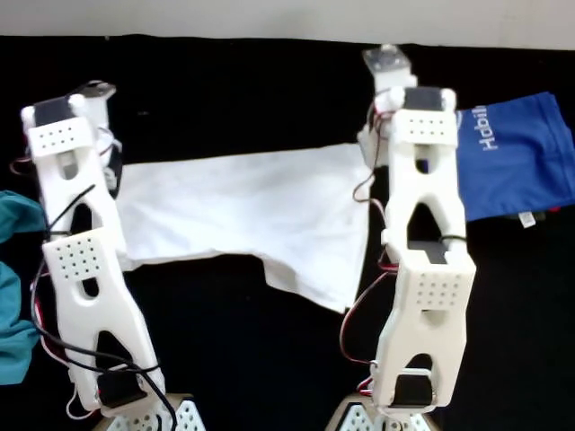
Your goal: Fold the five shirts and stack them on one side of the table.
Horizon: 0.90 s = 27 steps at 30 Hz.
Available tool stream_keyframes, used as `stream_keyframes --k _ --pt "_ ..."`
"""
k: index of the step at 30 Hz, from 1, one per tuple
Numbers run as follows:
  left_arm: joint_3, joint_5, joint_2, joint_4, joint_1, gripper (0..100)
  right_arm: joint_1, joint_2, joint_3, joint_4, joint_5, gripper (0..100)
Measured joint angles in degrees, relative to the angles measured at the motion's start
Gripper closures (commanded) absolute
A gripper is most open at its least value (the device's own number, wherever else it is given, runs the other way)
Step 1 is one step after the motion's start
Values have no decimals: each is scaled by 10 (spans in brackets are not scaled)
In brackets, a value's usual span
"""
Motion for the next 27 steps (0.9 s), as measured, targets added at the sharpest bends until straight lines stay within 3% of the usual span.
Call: stream_keyframes --k 5,11,19,23,27 --pt "142 0 -140 0 2 990 -22 0 -141 91 0 980" --pt "453 -4 -350 -41 2 990 -33 -1 -192 101 -56 980" --pt "912 -16 -563 -326 2 990 -62 -41 -138 102 -63 993" --pt "1065 -16 -622 -478 -20 990 -76 -159 38 102 -63 993" --pt "1135 -14 -652 -598 -61 988 -98 -282 271 77 -63 993"
